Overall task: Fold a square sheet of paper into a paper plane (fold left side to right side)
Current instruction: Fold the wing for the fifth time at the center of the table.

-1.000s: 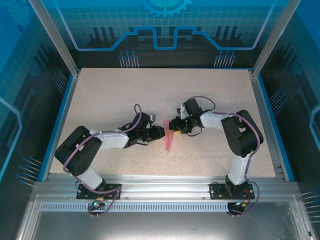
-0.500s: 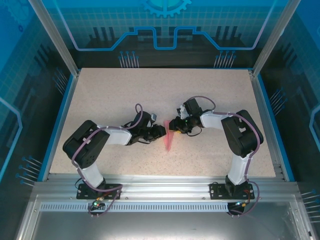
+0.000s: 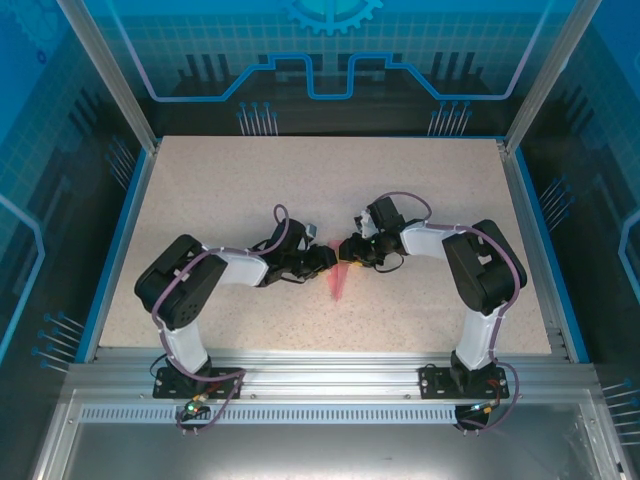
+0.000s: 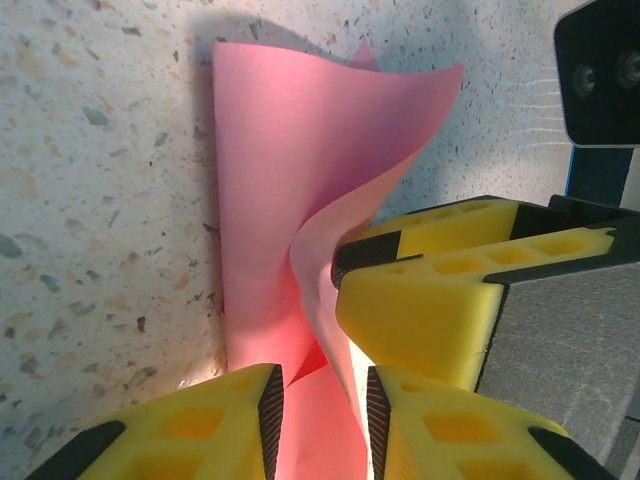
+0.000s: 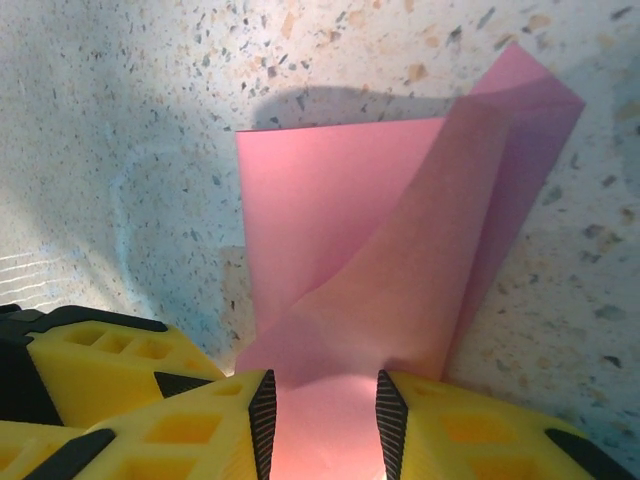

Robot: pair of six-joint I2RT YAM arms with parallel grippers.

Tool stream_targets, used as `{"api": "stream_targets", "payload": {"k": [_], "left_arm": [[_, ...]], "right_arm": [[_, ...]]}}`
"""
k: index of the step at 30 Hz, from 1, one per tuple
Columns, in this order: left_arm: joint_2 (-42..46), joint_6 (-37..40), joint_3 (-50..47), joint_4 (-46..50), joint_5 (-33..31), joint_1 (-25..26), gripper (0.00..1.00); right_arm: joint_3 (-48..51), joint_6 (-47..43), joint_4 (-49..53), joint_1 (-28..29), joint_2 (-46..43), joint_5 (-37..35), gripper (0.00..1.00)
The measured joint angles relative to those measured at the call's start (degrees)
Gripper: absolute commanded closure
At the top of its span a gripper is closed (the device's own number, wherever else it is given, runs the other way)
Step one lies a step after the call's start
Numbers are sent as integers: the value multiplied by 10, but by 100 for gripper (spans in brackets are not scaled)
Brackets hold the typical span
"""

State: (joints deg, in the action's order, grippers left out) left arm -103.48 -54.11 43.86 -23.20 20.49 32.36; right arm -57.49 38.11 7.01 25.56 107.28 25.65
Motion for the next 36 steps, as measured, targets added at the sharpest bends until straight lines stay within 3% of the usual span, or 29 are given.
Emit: {"api": "stream_targets", "payload": {"k": [15,32,36], "left_arm": [[-15,-11,3,-24,14,0,78],[50,-9,-28,-3,-1,0,70],[51,-9,-39,-5,-1,7,64]], "right_arm": [[0,0,2,0,0,-8,65],[0,0,0,0,0,3,65],[0,0,0,0,0,3,65]]}}
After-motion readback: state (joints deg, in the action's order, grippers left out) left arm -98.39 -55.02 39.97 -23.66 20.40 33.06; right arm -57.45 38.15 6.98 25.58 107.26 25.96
